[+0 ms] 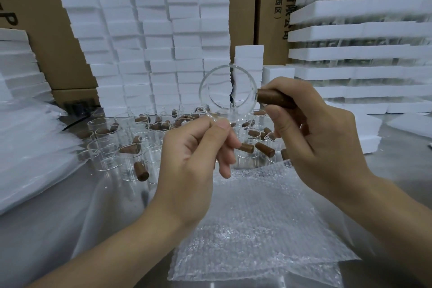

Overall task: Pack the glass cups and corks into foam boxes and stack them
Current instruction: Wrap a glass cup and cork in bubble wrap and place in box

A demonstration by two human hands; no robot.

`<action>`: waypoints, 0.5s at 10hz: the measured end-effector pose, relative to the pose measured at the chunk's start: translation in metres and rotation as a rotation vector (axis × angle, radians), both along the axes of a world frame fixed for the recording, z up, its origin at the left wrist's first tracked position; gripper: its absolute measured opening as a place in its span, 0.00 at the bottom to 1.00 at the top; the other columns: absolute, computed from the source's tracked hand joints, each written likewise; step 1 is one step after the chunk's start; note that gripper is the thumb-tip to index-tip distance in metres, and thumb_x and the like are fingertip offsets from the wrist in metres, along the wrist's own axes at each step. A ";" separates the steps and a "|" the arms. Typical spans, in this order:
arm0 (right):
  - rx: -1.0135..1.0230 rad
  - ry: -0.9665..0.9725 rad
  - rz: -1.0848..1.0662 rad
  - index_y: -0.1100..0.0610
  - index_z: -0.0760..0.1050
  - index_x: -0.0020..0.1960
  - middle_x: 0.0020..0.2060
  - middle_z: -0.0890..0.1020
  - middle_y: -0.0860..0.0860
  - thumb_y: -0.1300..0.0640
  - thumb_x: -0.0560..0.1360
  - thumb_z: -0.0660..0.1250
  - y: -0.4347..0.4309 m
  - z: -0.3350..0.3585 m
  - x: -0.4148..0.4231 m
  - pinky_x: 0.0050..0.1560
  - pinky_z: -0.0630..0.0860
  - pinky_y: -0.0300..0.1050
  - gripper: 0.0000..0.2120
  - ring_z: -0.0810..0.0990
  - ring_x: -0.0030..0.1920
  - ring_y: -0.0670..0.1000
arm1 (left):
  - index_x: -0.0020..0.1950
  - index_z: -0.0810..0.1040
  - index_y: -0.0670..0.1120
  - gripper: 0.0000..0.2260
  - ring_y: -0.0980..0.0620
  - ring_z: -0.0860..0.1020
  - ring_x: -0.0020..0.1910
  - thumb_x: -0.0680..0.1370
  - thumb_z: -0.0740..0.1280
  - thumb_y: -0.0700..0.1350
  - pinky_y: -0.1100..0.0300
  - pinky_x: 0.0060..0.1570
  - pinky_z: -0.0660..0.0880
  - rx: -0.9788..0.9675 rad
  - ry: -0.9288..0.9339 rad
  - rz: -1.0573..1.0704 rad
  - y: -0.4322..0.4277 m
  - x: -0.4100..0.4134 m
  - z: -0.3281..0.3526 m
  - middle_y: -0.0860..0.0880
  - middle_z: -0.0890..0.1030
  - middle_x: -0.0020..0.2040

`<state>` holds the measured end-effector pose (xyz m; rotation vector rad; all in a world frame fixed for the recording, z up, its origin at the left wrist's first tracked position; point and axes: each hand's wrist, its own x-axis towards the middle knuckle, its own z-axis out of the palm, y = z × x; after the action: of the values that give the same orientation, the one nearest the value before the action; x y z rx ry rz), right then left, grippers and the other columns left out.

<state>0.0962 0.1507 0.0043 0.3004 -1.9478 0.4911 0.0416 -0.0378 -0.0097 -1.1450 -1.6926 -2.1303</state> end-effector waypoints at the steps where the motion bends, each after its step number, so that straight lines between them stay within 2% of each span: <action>1: -0.016 0.001 0.004 0.47 0.74 0.68 0.45 0.84 0.43 0.47 0.86 0.61 0.000 0.000 0.000 0.34 0.80 0.54 0.12 0.84 0.35 0.51 | 0.37 0.83 0.44 0.17 0.49 0.76 0.29 0.83 0.63 0.48 0.65 0.34 0.73 -0.005 -0.008 -0.005 0.000 0.001 0.001 0.44 0.79 0.31; 3: -0.010 0.031 0.005 0.46 0.74 0.66 0.37 0.80 0.43 0.49 0.86 0.63 0.000 0.000 0.001 0.34 0.77 0.50 0.10 0.82 0.34 0.50 | 0.38 0.82 0.42 0.17 0.50 0.77 0.29 0.83 0.63 0.48 0.66 0.34 0.73 -0.032 -0.020 -0.038 0.001 0.001 0.002 0.46 0.80 0.32; 5: -0.003 0.027 0.008 0.47 0.74 0.66 0.37 0.82 0.46 0.50 0.86 0.63 0.001 0.001 0.002 0.33 0.78 0.53 0.09 0.82 0.34 0.49 | 0.38 0.82 0.41 0.17 0.50 0.76 0.29 0.82 0.63 0.48 0.66 0.33 0.73 -0.034 -0.028 -0.048 0.001 0.001 0.002 0.45 0.80 0.32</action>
<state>0.0981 0.1517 0.0052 0.3114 -1.9204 0.4921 0.0424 -0.0370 -0.0082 -1.1826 -1.7370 -2.1635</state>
